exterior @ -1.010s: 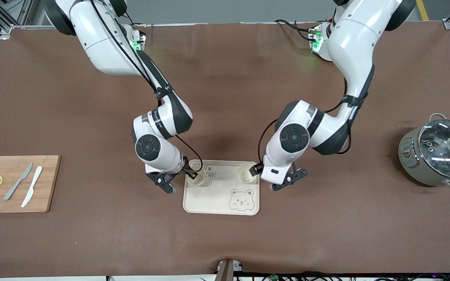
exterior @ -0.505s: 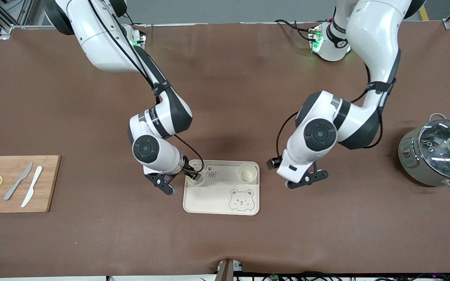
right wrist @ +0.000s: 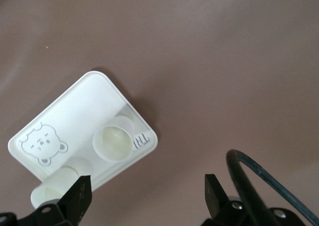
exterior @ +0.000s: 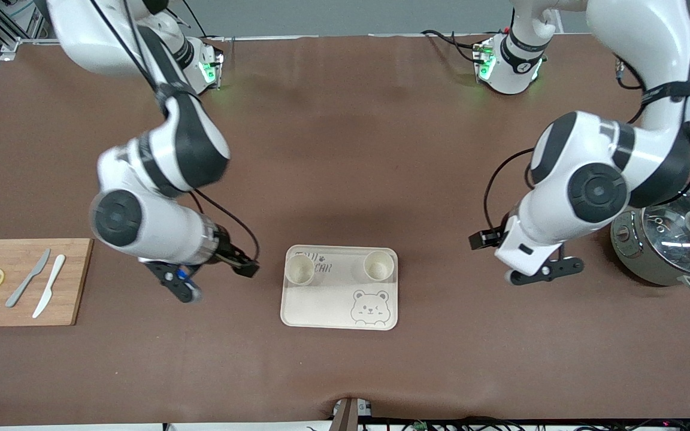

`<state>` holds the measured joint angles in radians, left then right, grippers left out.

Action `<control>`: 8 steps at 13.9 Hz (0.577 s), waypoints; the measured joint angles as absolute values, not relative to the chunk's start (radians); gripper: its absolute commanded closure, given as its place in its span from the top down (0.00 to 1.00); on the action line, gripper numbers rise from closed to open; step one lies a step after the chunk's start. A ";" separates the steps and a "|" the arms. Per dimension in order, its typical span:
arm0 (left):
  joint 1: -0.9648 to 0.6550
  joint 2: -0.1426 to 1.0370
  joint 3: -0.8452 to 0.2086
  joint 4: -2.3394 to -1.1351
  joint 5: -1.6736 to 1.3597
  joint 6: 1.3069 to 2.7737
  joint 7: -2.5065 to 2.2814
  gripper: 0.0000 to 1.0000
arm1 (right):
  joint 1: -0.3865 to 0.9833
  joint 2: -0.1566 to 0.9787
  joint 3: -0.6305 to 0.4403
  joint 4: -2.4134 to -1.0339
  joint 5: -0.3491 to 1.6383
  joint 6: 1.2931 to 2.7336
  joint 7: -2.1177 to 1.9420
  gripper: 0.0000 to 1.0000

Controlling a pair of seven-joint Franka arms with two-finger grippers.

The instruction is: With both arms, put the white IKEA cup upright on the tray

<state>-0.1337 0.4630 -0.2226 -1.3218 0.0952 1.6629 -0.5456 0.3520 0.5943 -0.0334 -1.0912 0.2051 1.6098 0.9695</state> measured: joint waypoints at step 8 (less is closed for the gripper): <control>-0.015 0.273 -0.221 -1.322 0.096 1.491 -0.371 1.00 | 0.175 0.299 -0.043 -1.300 0.181 1.467 0.531 1.00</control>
<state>-0.0148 0.2730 -0.2210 -1.3218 0.0957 1.4911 -0.3715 0.1749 0.2992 -0.0434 -1.2997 0.1815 1.4668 0.5308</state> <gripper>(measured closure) 0.000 0.000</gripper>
